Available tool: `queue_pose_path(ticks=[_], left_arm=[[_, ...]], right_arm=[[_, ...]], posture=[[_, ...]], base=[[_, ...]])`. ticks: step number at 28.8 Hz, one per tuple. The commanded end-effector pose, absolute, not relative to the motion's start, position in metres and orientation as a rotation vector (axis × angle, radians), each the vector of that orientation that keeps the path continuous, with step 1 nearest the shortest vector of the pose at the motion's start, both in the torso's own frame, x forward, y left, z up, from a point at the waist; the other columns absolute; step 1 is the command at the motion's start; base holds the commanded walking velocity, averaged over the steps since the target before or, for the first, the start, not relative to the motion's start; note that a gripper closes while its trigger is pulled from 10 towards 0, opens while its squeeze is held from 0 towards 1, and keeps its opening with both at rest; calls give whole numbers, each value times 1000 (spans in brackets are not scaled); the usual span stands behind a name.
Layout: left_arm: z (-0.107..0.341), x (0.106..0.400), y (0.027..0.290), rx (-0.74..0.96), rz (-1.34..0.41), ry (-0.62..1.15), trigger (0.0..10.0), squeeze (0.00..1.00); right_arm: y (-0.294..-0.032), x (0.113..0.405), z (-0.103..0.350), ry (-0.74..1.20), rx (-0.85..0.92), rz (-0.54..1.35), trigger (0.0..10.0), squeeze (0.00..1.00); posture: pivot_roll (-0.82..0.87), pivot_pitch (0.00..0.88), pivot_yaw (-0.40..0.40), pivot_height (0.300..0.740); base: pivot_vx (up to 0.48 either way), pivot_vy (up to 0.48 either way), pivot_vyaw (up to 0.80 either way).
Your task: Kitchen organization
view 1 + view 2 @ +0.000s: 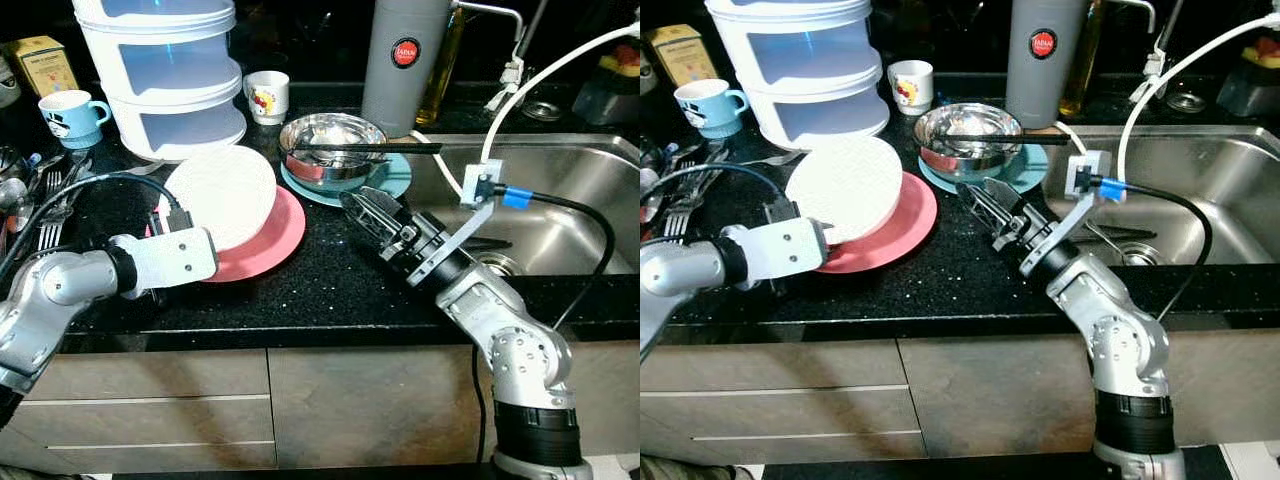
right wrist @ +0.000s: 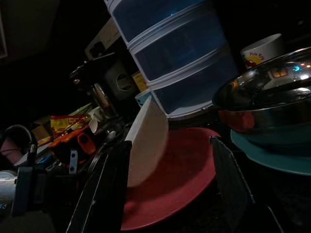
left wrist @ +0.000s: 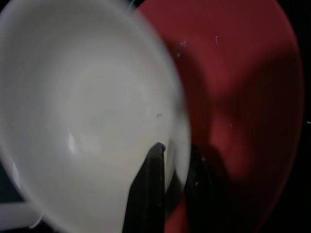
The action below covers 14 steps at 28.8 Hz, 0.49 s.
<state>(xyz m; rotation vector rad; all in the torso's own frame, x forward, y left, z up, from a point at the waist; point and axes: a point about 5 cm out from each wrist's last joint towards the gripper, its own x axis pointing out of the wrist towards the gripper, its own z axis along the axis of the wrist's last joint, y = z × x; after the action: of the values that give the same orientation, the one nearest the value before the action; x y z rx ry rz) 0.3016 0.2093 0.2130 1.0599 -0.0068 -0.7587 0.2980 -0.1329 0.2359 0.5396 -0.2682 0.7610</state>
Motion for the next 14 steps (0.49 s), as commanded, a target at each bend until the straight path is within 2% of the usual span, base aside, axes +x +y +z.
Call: queue_pose_path(ticks=[1,6,9,14], left_arm=[[219,304,208,1059,-745,-38,0,0],[235,307,206,1024,-678,-110,0,0],[268,305,196,904,-594,-263,0,0],[295,299,189,817,-530,-388,0,0]], right_arm=[[-134,297,243,-294,536,765,10000,0],[-135,298,244,-297,545,760,10000,0],[-136,300,244,-303,561,756,10000,0],[-135,301,243,-301,572,755,10000,0]], posture=[[79,0,19,740],[82,0,16,740],[86,0,11,740],[99,0,4,740]], base=[[0,0,0],[0,0,0],[0,0,0],[0,0,0]])
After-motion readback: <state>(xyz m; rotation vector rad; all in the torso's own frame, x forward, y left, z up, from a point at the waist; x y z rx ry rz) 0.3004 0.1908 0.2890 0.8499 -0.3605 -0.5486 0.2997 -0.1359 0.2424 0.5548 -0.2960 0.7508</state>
